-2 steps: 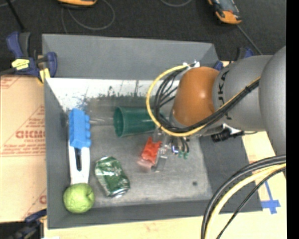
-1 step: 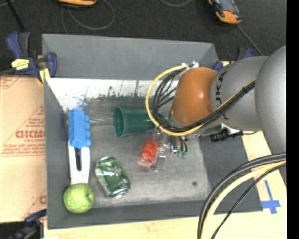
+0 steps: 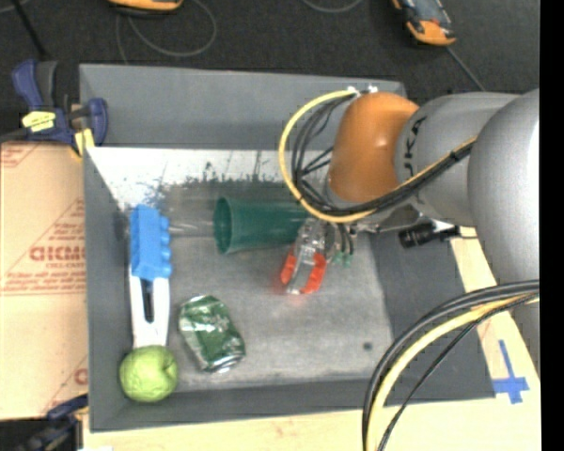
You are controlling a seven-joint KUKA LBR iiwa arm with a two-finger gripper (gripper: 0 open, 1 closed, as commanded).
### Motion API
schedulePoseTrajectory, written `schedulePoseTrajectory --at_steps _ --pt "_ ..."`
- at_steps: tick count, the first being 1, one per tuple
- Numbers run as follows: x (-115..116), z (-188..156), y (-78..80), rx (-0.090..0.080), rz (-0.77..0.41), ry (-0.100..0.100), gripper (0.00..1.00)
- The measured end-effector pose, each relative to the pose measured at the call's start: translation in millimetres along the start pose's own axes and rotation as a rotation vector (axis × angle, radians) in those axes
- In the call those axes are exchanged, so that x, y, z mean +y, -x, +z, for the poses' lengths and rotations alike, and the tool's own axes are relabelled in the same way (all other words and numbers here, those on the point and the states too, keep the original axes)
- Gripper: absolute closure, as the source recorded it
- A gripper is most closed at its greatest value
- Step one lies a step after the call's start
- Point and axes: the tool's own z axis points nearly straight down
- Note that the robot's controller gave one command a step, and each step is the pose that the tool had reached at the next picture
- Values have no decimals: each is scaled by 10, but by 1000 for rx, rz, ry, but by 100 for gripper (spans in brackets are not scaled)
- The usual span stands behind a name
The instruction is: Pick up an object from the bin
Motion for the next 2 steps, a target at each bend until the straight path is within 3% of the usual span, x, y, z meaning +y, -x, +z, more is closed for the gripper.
schedulePoseTrajectory --at_steps 1,2 --pt "-8 31 36 -25 1 3 0" --pt "-9 38 33 -24 1 3 0"
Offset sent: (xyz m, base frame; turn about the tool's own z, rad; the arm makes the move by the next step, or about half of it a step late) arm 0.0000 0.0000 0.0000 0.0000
